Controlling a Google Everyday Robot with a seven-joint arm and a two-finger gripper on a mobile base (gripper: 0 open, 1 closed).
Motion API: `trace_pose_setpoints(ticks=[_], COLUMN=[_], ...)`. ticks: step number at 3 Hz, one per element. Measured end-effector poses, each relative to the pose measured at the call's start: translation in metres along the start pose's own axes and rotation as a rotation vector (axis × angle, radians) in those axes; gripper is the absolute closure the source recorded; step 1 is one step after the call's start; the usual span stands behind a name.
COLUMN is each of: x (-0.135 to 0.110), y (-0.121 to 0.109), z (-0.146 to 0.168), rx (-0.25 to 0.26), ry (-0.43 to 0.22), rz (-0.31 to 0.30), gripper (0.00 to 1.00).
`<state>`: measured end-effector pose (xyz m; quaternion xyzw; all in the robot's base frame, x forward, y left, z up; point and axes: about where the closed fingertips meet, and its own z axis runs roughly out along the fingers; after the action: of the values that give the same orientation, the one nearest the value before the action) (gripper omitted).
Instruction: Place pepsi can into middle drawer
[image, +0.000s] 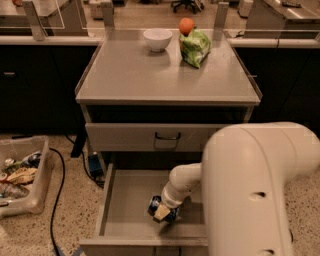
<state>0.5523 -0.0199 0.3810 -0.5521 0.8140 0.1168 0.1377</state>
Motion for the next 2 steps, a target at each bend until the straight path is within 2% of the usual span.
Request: trace_pose_setpoints(ticks=[1, 2], x=[0.006, 0.014], y=[-0.027, -0.024], z=[-0.005, 0.009], rx=[0.066, 0.064], ry=[0.006, 0.023], rz=[0.061, 0.090], gripper=[1.00, 1.00])
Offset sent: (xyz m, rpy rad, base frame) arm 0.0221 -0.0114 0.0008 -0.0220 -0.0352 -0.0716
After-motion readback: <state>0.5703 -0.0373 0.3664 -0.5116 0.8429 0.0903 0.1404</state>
